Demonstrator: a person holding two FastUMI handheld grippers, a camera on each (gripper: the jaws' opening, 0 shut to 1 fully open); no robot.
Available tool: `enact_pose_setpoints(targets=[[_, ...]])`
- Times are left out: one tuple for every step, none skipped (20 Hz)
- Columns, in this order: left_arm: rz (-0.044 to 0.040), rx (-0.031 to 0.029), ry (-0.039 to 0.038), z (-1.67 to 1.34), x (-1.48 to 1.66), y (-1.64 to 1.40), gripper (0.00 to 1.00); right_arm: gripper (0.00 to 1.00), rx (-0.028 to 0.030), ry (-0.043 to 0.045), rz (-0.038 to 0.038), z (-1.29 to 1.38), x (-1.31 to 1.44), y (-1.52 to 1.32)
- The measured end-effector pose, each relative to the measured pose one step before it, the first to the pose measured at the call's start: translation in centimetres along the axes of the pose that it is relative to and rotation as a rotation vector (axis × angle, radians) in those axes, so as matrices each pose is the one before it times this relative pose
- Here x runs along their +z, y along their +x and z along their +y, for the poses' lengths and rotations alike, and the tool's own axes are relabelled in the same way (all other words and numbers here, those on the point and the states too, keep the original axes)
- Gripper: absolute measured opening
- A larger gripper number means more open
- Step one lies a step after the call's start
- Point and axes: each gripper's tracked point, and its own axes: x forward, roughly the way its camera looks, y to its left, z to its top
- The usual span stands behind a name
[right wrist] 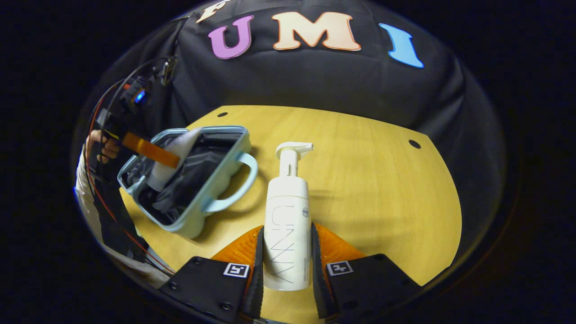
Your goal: First open the suitcase, pack the skin care products into it, and then close the suitcase.
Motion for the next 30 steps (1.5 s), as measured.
enact_pose_setpoints(targets=[[0.00819, 0.00662, -0.01577, 0.430, 0.204, 0.288, 0.04, 0.48, 0.03105, -0.00204, -0.00739, 1.951, 0.847, 0.487], [0.00278, 0.00188, -0.01241, 0.512, 0.444, 0.336, 0.04, 0.48, 0.03737, 0.00039, -0.00891, 2.109, 0.850, 0.523], [0.00424, 0.00027, -0.00417, 0.483, 0.508, 0.402, 0.04, 0.48, 0.04088, 0.00448, -0.00115, 2.169, 0.821, 0.749], [-0.00386, 0.00164, -0.00065, 0.388, 0.350, 0.287, 0.04, 0.48, 0.04559, 0.00839, -0.00611, 2.130, 0.681, 0.710], [-0.00213, 0.00486, -0.00172, 0.042, 0.375, 0.381, 0.04, 0.48, 0.04665, 0.01310, -0.00205, 2.033, 0.692, 0.960], [0.00377, 0.00226, -0.00206, -0.087, 0.282, 0.318, 0.04, 0.48, 0.04190, 0.01458, 0.00499, 1.839, 0.256, 1.063], [0.00460, -0.00212, -0.00646, -0.319, 0.217, 0.387, 0.04, 0.48, 0.02588, 0.01596, 0.00774, 1.488, 0.206, 1.390], [0.00979, -0.00525, -0.00954, 0.114, -0.139, 0.332, 0.04, 0.48, 0.00920, 0.00119, 0.01881, 0.813, -0.343, 1.140], [0.00675, -0.00059, -0.01219, 0.658, -0.532, 0.063, 0.03, 0.48, -0.01016, -0.00678, 0.02152, 0.389, -0.298, 1.546], [0.00670, -0.00295, -0.00908, -0.086, -0.082, -0.294, 0.04, 0.47, -0.01767, -0.01249, 0.02354, 0.008, -0.252, 1.370], [-0.00488, -0.01141, -0.00328, 0.006, -0.091, 0.180, 0.04, 0.48, -0.01932, -0.00989, 0.01671, 0.001, -0.285, 1.057], [-0.00669, -0.00555, 0.00782, 0.021, 0.104, -0.012, 0.03, 0.47, -0.01601, -0.01029, 0.01499, -0.106, -0.153, 0.872], [0.00199, -0.00282, 0.01291, 0.435, 0.008, 0.416, 0.04, 0.47, -0.01050, -0.00585, 0.00479, -0.101, 0.117, 0.599], [0.00066, 0.00242, 0.00303, 0.115, 0.011, 0.150, 0.04, 0.47, -0.00503, 0.00262, 0.00014, 0.243, 0.036, 0.182], [0.00351, -0.00123, -0.00154, -0.194, 0.020, 0.086, 0.05, 0.49, -0.00184, 0.00098, -0.00168, 0.078, 0.094, -0.078], [0.00281, -0.00114, -0.00194, -0.012, -0.039, 0.002, 0.06, 0.49, -0.00330, -0.00179, -0.00094, -0.138, -0.029, -0.080], [0.00049, -0.00009, 0.00029, -0.033, 0.007, -0.021, 0.07, 0.53, -0.00640, -0.00557, -0.00087, -0.140, 0.014, 0.135], [-0.00756, -0.00346, 0.00111, -0.111, 0.063, -0.052, 0.08, 0.54, -0.00850, -0.01011, 0.00318, -0.048, 0.084, 0.254], [-0.00642, -0.00222, 0.00202, -0.016, 0.084, -0.011, 0.10, 0.55, 0.00333, -0.01038, 0.00039, 0.118, 0.217, 0.224], [-0.00745, -0.01352, 0.00423, -0.389, 0.094, -0.078, 0.12, 0.57, 0.00897, -0.00335, -0.01000, 0.057, 0.399, 0.034], [-0.00541, -0.01209, 0.00545, -0.290, 0.290, -0.595, 0.14, 0.58, -0.00026, -0.00439, -0.02831, -0.019, 0.850, -0.185], [-0.01788, 0.00303, 0.01473, -0.341, 0.103, -0.154, 0.23, 0.58, -0.00062, -0.00807, -0.02862, 0.228, 0.841, -0.911], [-0.01283, 0.00341, 0.01804, -0.068, 0.118, -0.227, 0.30, 0.69, -0.00451, -0.01302, -0.03057, -0.018, 0.930, -0.662], [-0.02133, -0.00749, 0.00981, -0.374, 0.199, -0.507, 0.43, 0.74, -0.01031, -0.01156, -0.03598, -0.278, 0.762, -0.847], [-0.01301, 0.01173, 0.01414, -0.122, 0.002, -0.466, 0.56, 0.84, -0.00722, -0.00721, -0.03284, -0.220, 0.757, -0.744], [-0.02798, 0.00669, 0.02144, 0.015, 0.393, -0.697, 0.69, 0.91, -0.00402, -0.00694, -0.03611, 0.035, 0.757, -1.057], [-0.03929, 0.01673, 0.02256, 0.196, 0.460, -1.072, 0.73, 0.98, -0.01129, -0.00616, -0.04093, -0.213, 0.696, -0.996], [-0.04698, 0.02177, 0.02606, 0.420, 0.627, -1.007, 0.81, 0.97, -0.00929, -0.00309, -0.04976, -0.263, 0.906, -1.079], [-0.05026, 0.02177, 0.02085, 0.797, 0.611, -1.210, 0.84, 0.99, -0.00471, 0.00065, -0.04607, -0.104, 0.763, -1.158], [-0.04928, 0.02564, 0.01132, 0.835, 0.578, -1.317, 0.87, 1.00, -0.00821, 0.00423, -0.04595, -0.222, 0.867, -1.040]])
